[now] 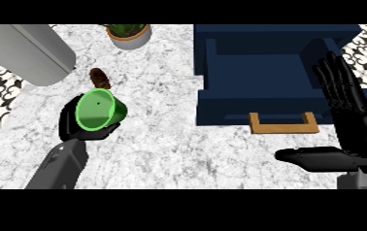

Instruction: Pick up the cup, place it into the drawer and close the drawer

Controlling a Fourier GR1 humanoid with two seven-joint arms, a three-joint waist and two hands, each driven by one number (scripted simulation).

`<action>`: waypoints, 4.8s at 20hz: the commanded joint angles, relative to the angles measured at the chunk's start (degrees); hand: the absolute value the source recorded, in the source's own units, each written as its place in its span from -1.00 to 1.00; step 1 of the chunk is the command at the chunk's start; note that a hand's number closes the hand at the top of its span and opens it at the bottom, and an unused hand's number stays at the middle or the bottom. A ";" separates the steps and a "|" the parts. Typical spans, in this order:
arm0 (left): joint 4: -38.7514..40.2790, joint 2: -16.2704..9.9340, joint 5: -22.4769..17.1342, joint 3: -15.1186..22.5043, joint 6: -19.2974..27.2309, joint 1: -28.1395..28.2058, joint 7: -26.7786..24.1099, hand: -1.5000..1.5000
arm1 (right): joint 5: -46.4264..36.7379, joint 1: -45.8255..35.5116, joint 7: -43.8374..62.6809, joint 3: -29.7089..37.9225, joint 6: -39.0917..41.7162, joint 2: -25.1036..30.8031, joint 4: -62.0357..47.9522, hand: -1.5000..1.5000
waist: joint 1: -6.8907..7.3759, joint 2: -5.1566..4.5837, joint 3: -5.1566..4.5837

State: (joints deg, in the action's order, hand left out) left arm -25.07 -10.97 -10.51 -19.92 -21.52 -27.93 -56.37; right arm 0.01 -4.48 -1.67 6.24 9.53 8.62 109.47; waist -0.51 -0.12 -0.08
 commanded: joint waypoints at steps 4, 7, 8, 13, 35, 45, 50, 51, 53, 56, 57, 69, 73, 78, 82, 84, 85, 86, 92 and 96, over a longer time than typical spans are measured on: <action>-12.40 1.67 -1.25 3.37 -2.94 -3.63 4.41 1.00 | 2.19 3.32 2.25 1.82 0.94 0.90 4.10 -1.00 | 0.63 0.59 0.14; -18.22 5.53 0.23 6.13 4.97 -8.29 9.58 1.00 | 0.98 0.28 -0.01 2.36 0.44 1.10 -0.56 -1.00 | 0.92 0.52 0.17; -22.37 5.71 1.07 7.86 5.20 -4.60 10.38 1.00 | 2.23 1.96 2.57 3.07 0.11 1.02 3.22 -1.00 | 0.94 0.62 0.15; -30.93 9.85 1.14 10.48 13.77 -11.55 21.68 1.00 | 4.55 2.22 0.21 4.93 3.24 2.99 0.88 -1.00 | 0.71 0.54 0.16; -14.18 10.97 -8.48 26.43 37.07 -39.79 38.06 1.00 | 4.45 0.64 -2.19 5.22 4.31 2.64 -0.74 -1.00 | -1.62 -0.23 0.11; -5.44 10.97 -18.00 37.20 40.04 -44.19 37.33 1.00 | 4.18 -1.33 -3.80 5.65 4.35 2.52 -4.57 -1.00 | -2.39 -0.49 0.14; -2.05 10.97 -20.35 43.52 44.31 -44.56 35.93 1.00 | 4.44 0.21 -2.71 5.02 5.29 2.79 -2.31 -1.00 | -3.50 -0.60 0.15; 0.96 10.97 -18.70 42.14 43.03 -45.64 36.06 1.00 | 4.30 0.80 -0.47 4.65 4.29 2.40 1.36 -1.00 | -3.20 -0.57 0.13; -0.68 10.97 -20.05 48.25 44.86 -43.33 37.15 1.00 | 4.54 -0.31 -1.36 4.48 4.53 2.16 -0.47 -1.00 | -4.32 -0.72 0.16; 1.37 10.97 -21.15 49.52 43.63 -44.00 36.85 -1.00 | 3.49 -4.52 1.14 3.43 2.75 1.61 -2.34 -1.00 | -4.00 -1.01 0.14; -1.00 10.97 -21.32 51.74 43.99 -43.31 38.78 -1.00 | 4.96 0.56 -0.35 5.06 5.05 2.95 0.73 -1.00 | -3.84 -0.56 0.14; -3.10 10.97 -25.03 58.71 51.70 -42.13 36.87 -1.00 | 9.77 -3.41 -0.91 4.90 7.69 2.50 -2.30 -1.00 | -5.03 -0.91 0.14; -2.56 10.97 -26.62 55.77 50.54 -43.93 31.55 -1.00 | 15.24 -4.85 1.15 4.40 10.46 2.41 -2.85 -1.00 | -3.73 -0.94 0.11; -6.49 10.97 -28.28 54.75 52.42 -44.92 33.72 -1.00 | 12.30 -4.45 3.40 2.61 11.61 5.03 0.52 1.00 | -1.29 -0.22 0.07; -7.04 10.13 -28.08 51.71 50.40 -45.83 36.64 -1.00 | 7.10 2.21 0.80 2.22 16.82 9.55 4.25 1.00 | -0.16 0.15 0.08; -9.52 7.45 -28.61 49.79 49.90 -46.23 37.91 -1.00 | 7.55 2.20 1.31 4.01 18.35 11.95 3.79 1.00 | 0.29 0.30 0.07; -9.50 6.14 -28.80 49.16 49.22 -44.11 37.21 -1.00 | 4.32 4.02 5.28 -0.12 15.17 9.03 9.09 1.00 | 0.23 0.37 0.02; -12.73 5.50 -28.72 49.24 48.75 -42.09 37.26 -1.00 | 1.49 5.86 1.90 -0.23 15.74 8.90 8.45 1.00 | 0.67 0.47 0.05; -24.70 -0.46 -27.50 49.23 50.15 -36.55 43.35 -1.00 | -6.11 4.68 5.43 -1.18 13.46 9.98 9.55 1.00 | 1.82 0.79 0.04; -30.17 -6.78 -28.57 46.51 45.96 -29.30 43.10 -1.00 | -13.65 1.42 1.05 -3.45 10.19 8.09 1.73 1.00 | 2.38 0.48 0.06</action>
State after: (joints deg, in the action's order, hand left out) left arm -48.60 -12.64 -38.52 28.00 26.47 -62.59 -14.97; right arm -9.17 -0.49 -0.26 3.31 21.36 16.59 114.86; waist 1.08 0.35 -0.01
